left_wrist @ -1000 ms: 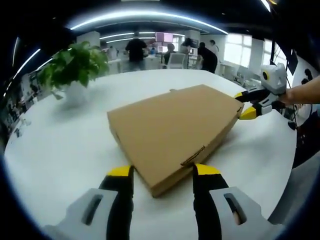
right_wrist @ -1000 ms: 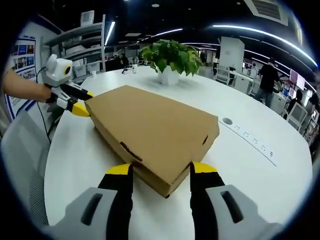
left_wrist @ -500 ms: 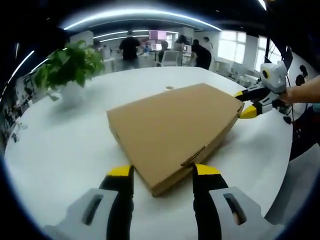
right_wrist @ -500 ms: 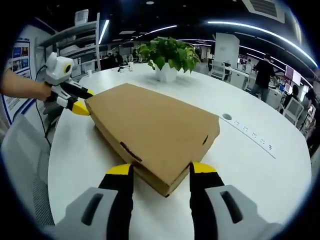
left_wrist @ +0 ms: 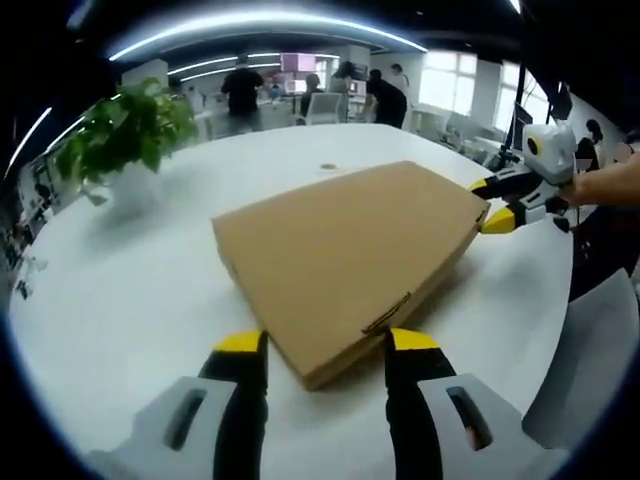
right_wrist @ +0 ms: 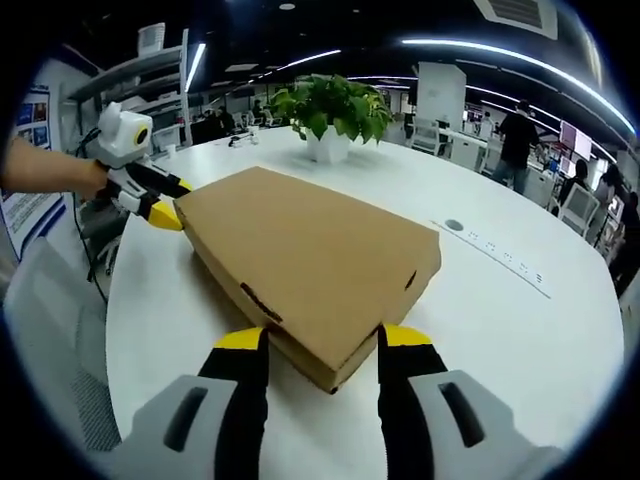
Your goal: Operate the shoe box by opening the lid, removing the specified soft item, and placing it in the target area until the item is outside and the box remains undamaged.
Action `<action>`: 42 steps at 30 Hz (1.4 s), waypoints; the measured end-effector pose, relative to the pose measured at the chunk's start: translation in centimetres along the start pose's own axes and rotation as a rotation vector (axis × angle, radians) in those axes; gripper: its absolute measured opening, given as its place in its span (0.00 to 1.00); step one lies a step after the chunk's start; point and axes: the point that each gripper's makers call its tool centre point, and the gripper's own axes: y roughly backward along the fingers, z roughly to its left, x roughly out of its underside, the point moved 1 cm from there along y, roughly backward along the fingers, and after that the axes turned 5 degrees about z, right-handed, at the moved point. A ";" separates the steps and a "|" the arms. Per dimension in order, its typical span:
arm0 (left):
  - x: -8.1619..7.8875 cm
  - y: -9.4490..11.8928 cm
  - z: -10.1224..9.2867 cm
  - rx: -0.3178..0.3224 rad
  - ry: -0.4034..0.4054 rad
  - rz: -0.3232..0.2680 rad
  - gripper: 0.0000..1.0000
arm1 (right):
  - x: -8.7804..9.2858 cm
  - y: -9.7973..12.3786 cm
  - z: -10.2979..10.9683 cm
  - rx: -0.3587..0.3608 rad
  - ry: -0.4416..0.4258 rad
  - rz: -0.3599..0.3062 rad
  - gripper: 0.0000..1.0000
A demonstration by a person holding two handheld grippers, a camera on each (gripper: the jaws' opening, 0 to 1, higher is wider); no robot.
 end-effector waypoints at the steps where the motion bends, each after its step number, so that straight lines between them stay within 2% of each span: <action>1: 0.0 0.1 0.0 0.003 -0.003 0.002 0.45 | 0.0 0.0 0.1 0.000 -0.001 0.000 0.39; 4: 0.4 0.3 0.1 0.016 -0.033 0.024 0.43 | 0.2 0.2 0.5 0.003 -0.005 0.001 0.39; 11: 0.9 0.9 0.2 0.033 -0.046 0.045 0.43 | 0.5 0.6 1.6 0.010 -0.016 0.004 0.38; 26: 2.0 2.7 -1.1 0.052 -0.062 0.042 0.43 | 1.1 1.4 3.7 0.015 -0.034 0.012 0.38; 42: 3.3 4.0 -1.1 0.073 -0.083 0.052 0.43 | 1.9 2.3 6.2 0.020 -0.054 0.000 0.37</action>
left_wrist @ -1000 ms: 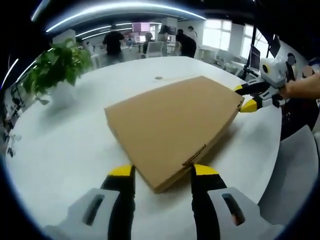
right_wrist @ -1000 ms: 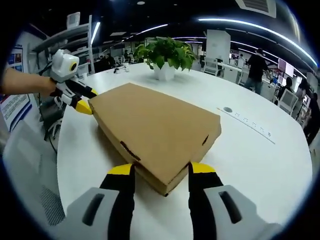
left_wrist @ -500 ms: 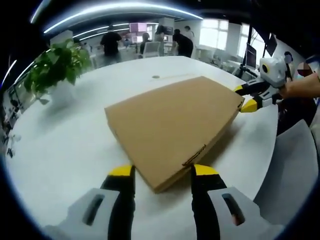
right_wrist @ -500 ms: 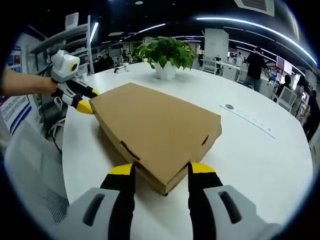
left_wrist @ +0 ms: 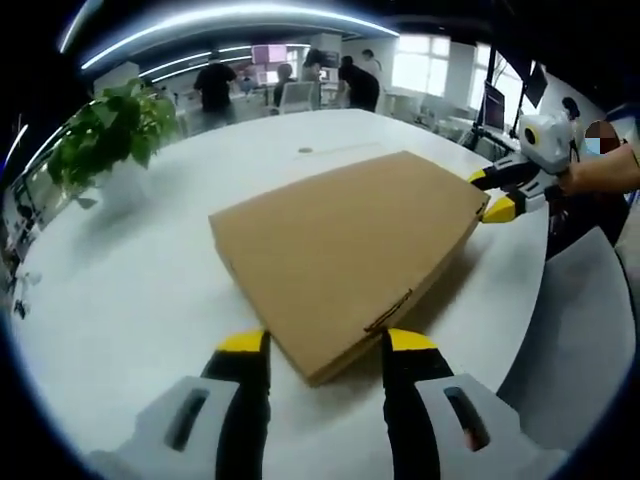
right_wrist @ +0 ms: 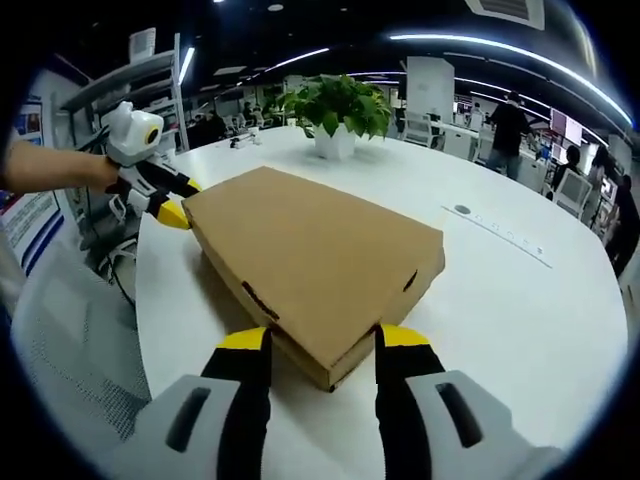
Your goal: Operate the shoe box by opening the lid, removing the specified soft item, and placing it in the target area until the item is outside and the box remains undamaged.
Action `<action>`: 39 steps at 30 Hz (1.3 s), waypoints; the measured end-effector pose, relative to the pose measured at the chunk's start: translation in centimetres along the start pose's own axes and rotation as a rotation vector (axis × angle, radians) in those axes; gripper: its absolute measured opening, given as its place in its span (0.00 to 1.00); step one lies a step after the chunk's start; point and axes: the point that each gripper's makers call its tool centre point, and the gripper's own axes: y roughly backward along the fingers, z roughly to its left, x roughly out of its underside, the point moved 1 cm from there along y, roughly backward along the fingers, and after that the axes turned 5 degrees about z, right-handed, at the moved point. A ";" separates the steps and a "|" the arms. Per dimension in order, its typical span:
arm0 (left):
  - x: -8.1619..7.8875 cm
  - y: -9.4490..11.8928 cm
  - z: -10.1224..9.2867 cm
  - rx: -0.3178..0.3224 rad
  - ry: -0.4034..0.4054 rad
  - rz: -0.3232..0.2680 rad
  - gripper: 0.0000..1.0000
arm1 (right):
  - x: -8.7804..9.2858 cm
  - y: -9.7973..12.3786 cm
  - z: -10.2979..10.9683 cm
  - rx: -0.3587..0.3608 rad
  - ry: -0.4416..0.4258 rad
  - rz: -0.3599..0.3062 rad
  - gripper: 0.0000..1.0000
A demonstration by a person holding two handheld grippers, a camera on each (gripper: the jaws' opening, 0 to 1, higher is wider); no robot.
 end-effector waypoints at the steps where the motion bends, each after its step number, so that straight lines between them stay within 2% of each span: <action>1: 0.0 0.0 0.0 0.001 -0.002 0.001 0.43 | 0.0 0.0 0.1 0.001 -0.002 -0.001 0.37; 24: 1.2 0.9 -0.4 0.040 -0.051 0.024 0.43 | 1.2 1.5 2.6 0.020 -0.033 -0.006 0.36; 39: 1.2 0.9 -0.6 0.033 -0.045 0.010 0.47 | 1.2 1.5 2.7 0.044 -0.031 -0.008 0.39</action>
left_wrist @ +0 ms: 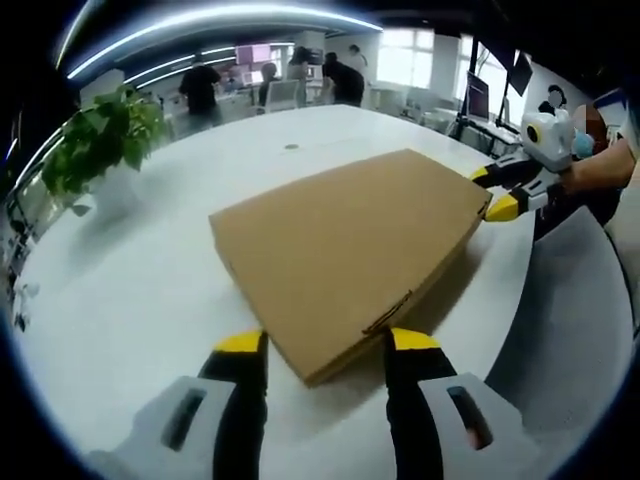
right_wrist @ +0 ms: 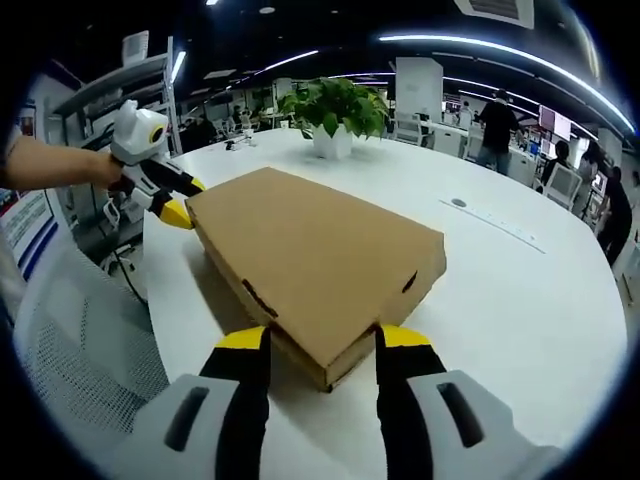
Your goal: Operate the shoe box by opening the lid, removing the specified soft item, and placing it in the target area until the item is outside and the box remains undamaged.
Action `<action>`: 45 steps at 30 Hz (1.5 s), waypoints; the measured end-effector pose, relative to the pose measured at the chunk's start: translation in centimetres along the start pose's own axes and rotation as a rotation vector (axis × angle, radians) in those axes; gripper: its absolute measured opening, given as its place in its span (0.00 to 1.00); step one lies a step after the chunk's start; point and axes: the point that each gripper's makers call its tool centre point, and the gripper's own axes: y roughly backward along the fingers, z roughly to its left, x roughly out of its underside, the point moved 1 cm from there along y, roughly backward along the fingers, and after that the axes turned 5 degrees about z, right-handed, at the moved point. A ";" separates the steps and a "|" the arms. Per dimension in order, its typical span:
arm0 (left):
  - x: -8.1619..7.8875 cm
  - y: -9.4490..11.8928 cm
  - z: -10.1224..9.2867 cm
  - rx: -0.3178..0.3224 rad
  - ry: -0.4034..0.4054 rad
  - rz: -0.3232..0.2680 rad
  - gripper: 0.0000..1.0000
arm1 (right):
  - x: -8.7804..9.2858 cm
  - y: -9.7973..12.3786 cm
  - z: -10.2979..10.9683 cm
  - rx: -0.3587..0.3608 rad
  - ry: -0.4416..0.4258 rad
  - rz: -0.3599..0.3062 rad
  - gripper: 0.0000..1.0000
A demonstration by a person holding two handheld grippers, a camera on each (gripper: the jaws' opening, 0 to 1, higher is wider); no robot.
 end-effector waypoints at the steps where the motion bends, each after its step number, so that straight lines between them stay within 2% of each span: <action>1: 0.0 0.0 -0.1 0.004 0.012 -0.007 0.48 | 0.0 0.0 0.0 0.008 -0.002 -0.001 0.39; 8: 0.0 0.0 -0.3 -0.002 0.003 -0.005 0.50 | -0.1 -0.2 0.1 0.027 -0.014 0.002 0.41; 13: -0.1 0.0 -0.4 0.005 0.011 -0.001 0.52 | -0.2 0.0 0.1 0.016 -0.020 0.002 0.41; 19: -0.2 0.3 -0.6 0.016 0.002 -0.003 0.54 | -0.5 0.2 0.5 -0.011 -0.033 -0.009 0.47; 23: -0.5 0.7 -0.8 0.019 -0.006 -0.008 0.56 | -0.8 0.5 0.6 -0.010 -0.033 -0.019 0.48; 36: -2.5 2.8 -0.9 0.017 -0.041 -0.043 0.58 | -3.4 2.5 0.8 -0.020 -0.047 -0.087 0.51; 45: -4.1 4.0 -0.6 0.012 -0.056 -0.078 0.57 | -5.2 3.4 0.5 -0.021 -0.020 -0.115 0.52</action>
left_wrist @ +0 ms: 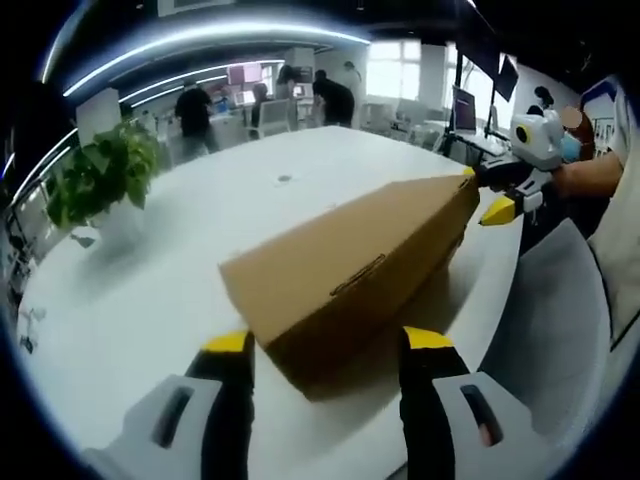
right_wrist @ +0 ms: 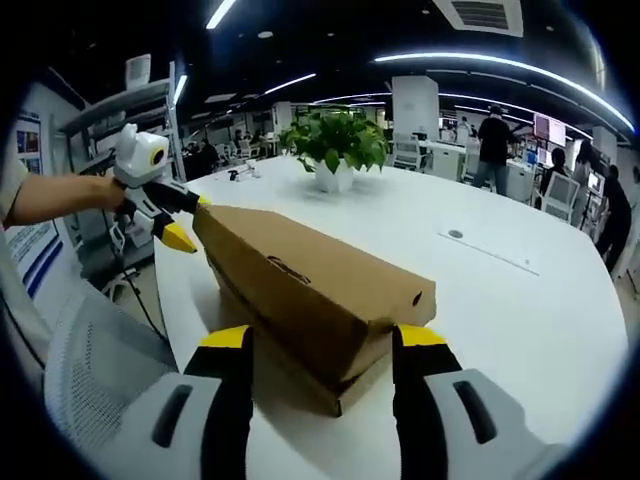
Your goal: Operate the shoe box by opening the lid, removing the specified soft item, and placing it in the target area until the item is outside and the box remains undamaged.
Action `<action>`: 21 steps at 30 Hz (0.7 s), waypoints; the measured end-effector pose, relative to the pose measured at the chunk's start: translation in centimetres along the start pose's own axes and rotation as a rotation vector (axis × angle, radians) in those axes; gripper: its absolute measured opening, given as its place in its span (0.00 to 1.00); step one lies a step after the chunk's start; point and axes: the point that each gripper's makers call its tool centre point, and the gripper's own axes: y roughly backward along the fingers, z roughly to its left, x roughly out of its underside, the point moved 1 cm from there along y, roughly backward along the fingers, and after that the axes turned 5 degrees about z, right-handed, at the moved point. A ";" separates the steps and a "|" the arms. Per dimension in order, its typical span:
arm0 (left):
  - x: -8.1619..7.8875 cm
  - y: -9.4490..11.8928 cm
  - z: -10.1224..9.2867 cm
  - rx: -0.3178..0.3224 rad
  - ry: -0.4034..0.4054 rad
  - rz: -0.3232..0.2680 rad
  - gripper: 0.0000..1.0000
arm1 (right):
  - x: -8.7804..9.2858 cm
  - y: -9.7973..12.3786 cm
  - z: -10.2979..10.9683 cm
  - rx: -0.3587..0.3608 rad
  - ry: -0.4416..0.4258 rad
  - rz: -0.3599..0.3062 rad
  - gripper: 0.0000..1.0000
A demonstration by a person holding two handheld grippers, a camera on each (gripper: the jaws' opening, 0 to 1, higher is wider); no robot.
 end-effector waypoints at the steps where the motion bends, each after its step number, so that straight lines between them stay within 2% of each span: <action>1: -0.3 0.2 0.2 0.000 0.002 -0.008 0.57 | -0.3 0.1 -0.1 -0.001 -0.006 -0.006 0.52; 9: -2.1 0.9 0.8 -0.022 -0.017 -0.044 0.54 | -2.3 0.5 -0.6 0.003 -0.004 -0.044 0.53; 21: -4.4 1.3 2.9 -0.078 -0.039 -0.091 0.41 | -4.7 0.5 -1.8 0.013 0.023 -0.075 0.53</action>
